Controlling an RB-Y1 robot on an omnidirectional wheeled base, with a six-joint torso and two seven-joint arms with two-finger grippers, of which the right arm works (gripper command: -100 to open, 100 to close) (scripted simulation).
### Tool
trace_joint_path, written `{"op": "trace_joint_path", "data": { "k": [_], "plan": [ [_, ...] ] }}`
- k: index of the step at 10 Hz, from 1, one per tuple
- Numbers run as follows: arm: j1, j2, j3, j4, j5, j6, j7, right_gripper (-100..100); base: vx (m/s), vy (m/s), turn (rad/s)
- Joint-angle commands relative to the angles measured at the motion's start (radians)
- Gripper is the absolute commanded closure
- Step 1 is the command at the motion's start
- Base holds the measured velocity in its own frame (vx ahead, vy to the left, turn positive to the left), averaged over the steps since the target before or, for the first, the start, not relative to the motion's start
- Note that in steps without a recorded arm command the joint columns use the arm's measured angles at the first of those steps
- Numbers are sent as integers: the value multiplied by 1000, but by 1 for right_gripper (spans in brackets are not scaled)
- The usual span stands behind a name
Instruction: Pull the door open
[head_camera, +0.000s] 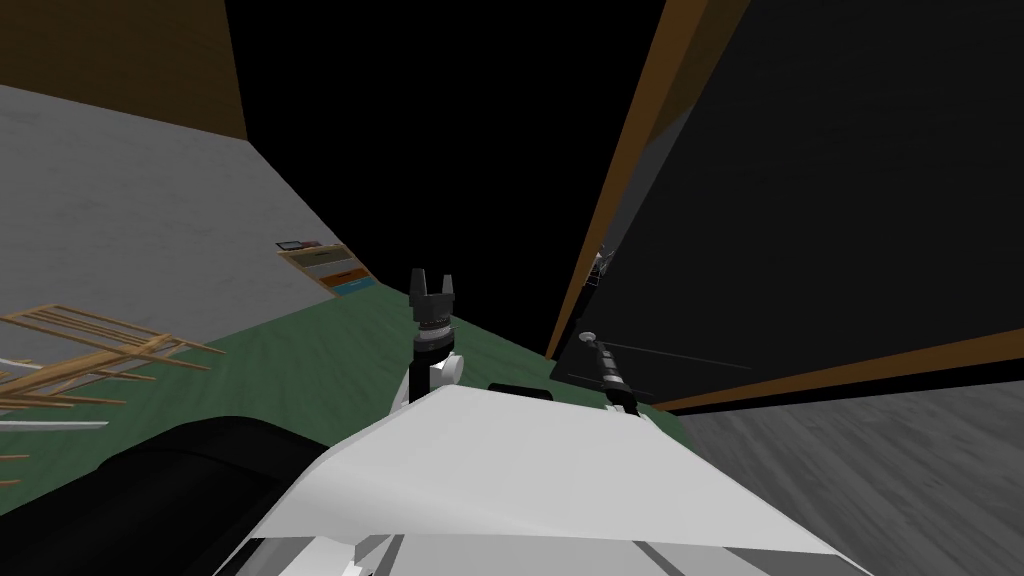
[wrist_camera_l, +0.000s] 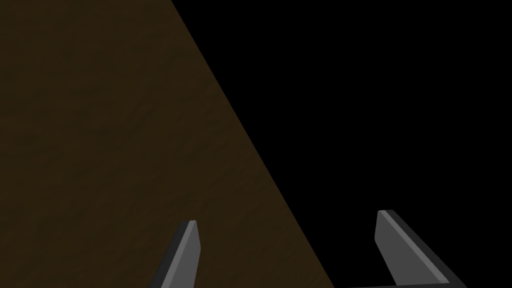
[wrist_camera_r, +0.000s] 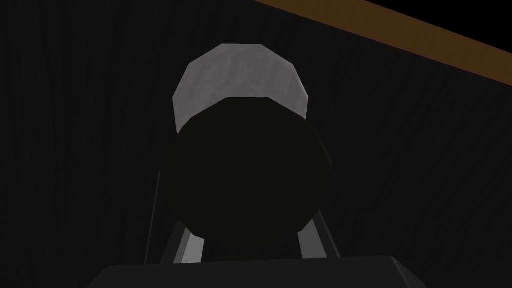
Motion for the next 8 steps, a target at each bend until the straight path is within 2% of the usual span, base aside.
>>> {"op": "trace_joint_path", "data": {
  "k": [1,3,4,7,8],
  "plan": [
    [15,18,16,-36,4,11,-12,100,-5,1,-8],
    [8,16,34,-33,-33,16,-78,100,-39,-20,84],
    [8,16,34,-33,-33,16,-95,100,-45,-33,30],
    [1,14,52,-31,-70,21,-173,100,-38,-16,45],
    [1,14,52,-31,-70,21,-178,100,-28,-17,12]
  ]
}}
